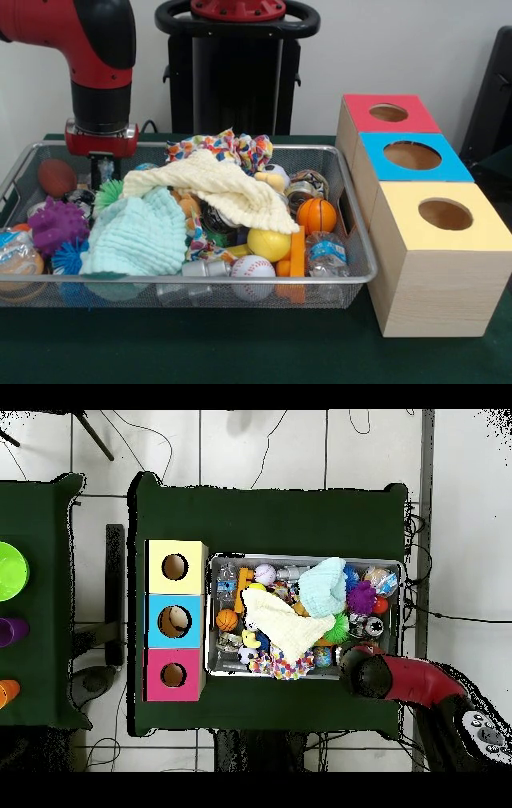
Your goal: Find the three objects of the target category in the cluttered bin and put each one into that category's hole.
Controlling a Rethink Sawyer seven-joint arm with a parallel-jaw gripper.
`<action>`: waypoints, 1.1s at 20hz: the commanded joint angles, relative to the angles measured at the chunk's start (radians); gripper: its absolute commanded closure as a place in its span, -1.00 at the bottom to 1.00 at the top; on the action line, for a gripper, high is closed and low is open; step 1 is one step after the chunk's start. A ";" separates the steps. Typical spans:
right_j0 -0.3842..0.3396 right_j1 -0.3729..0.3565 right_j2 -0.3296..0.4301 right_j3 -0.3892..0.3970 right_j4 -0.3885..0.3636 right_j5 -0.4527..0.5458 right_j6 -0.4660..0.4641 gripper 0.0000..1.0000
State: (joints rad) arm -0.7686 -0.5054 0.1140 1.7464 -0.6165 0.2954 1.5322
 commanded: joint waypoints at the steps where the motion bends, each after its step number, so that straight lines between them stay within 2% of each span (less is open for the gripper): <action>1: 0.009 0.086 0.058 -0.082 -0.083 0.073 -0.081 1.00; 10: 0.009 0.081 0.062 -0.082 -0.090 0.068 -0.084 1.00; 15: -0.002 0.069 0.084 -0.063 -0.057 0.079 -0.069 1.00; 17: 0.001 0.043 0.095 -0.048 -0.034 0.100 -0.064 1.00; 22: 0.061 -0.071 0.089 -0.010 0.018 0.176 -0.036 1.00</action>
State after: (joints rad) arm -0.7479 -0.5240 0.1146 1.7420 -0.6241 0.3309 1.5322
